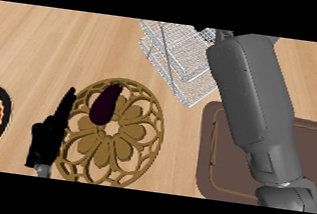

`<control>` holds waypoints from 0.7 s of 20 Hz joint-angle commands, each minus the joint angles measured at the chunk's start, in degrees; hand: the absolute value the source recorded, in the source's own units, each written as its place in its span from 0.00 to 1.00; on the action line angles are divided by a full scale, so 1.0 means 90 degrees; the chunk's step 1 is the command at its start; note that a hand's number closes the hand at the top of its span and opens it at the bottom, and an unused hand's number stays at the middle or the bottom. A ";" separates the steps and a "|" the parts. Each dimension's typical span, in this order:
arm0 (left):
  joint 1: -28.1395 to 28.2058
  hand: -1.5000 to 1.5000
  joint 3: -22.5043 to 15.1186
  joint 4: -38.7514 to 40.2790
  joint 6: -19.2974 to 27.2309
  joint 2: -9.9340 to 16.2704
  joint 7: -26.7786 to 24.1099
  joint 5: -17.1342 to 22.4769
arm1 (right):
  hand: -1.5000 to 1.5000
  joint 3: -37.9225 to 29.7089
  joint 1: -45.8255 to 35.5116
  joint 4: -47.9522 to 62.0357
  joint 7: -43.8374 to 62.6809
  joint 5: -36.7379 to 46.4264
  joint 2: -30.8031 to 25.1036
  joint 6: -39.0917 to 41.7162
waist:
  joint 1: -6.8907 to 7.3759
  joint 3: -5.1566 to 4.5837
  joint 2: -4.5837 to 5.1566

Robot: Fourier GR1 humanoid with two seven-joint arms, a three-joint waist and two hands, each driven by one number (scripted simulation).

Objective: Pick the lemon from the tray and place it in the tiered basket

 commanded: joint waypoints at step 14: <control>0.0275 0.50 -0.0185 0.0248 0.0163 -0.0329 0.0279 -0.0152 | 0.00 -0.0362 -0.0077 0.0066 -0.0711 -0.1030 -0.0025 -0.4178 | -0.0184 -0.0059 -0.0032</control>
